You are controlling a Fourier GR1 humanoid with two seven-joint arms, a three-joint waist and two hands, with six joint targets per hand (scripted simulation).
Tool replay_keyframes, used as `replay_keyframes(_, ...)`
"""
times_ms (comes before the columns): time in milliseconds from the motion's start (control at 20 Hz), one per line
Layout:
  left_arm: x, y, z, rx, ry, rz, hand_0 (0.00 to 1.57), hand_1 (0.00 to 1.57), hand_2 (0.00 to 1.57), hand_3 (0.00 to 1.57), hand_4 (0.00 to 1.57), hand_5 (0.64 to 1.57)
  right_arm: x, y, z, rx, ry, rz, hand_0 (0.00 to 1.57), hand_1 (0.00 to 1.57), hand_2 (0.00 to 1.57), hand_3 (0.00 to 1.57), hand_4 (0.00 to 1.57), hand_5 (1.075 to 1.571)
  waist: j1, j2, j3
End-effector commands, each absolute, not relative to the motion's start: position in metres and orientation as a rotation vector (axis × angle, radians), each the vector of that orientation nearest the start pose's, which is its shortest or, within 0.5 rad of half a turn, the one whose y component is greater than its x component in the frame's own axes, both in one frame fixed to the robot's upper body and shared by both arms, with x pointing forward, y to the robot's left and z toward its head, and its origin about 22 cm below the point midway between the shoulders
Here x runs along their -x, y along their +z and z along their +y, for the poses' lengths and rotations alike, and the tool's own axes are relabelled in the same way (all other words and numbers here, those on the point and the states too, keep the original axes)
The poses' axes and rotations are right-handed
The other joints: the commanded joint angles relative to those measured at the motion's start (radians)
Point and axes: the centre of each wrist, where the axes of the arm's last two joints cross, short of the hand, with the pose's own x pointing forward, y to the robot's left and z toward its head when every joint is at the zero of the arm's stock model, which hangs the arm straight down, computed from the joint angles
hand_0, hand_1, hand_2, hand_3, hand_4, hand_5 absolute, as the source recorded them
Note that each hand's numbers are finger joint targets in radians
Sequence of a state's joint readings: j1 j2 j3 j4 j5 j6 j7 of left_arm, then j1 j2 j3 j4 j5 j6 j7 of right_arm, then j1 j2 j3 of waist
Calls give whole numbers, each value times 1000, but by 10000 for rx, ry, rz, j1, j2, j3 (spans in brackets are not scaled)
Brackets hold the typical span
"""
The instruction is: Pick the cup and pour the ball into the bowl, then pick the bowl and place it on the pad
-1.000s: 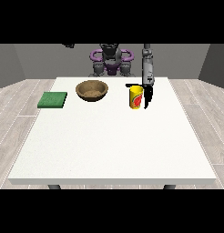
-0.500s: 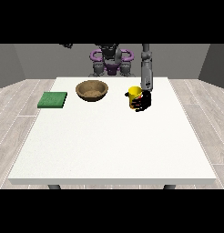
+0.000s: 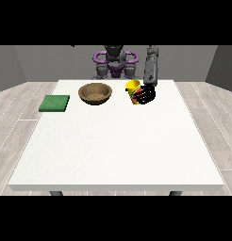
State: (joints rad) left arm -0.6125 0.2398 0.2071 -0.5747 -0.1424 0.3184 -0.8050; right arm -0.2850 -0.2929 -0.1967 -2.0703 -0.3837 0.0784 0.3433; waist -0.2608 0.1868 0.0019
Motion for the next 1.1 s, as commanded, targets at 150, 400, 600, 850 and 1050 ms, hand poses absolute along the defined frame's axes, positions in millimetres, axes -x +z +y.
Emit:
replay_keyframes(150,-406,15,258,-8185,-4153,-19285,1394,1394,1571,1571,1096,1526,-252,196,-272,-1893,1525,-19766,0,0,0,0,238,1560,-215,-290,-6)
replay_keyframes(400,-408,8,243,-10503,-5701,-18058,1415,1415,1571,1571,971,1562,-260,197,-280,-2088,1635,-19622,0,0,0,0,279,1560,-391,-623,-3)
replay_keyframes(600,-425,34,222,-10918,-5783,-18336,1415,1415,1571,1571,971,1562,-263,187,-282,-1878,1471,-20044,0,0,0,0,319,1563,-241,-193,-12)
replay_keyframes(850,-431,37,207,-12853,-6957,-18006,1358,1358,1571,1571,843,1566,-272,194,-278,-1928,1562,-19965,0,0,0,0,338,1562,-261,-68,-5)
replay_keyframes(1050,-433,32,198,-14328,-9038,-17613,1368,1368,1571,1571,828,1552,-278,181,-265,-1862,1452,-19419,0,0,0,0,347,1562,-67,-633,6)
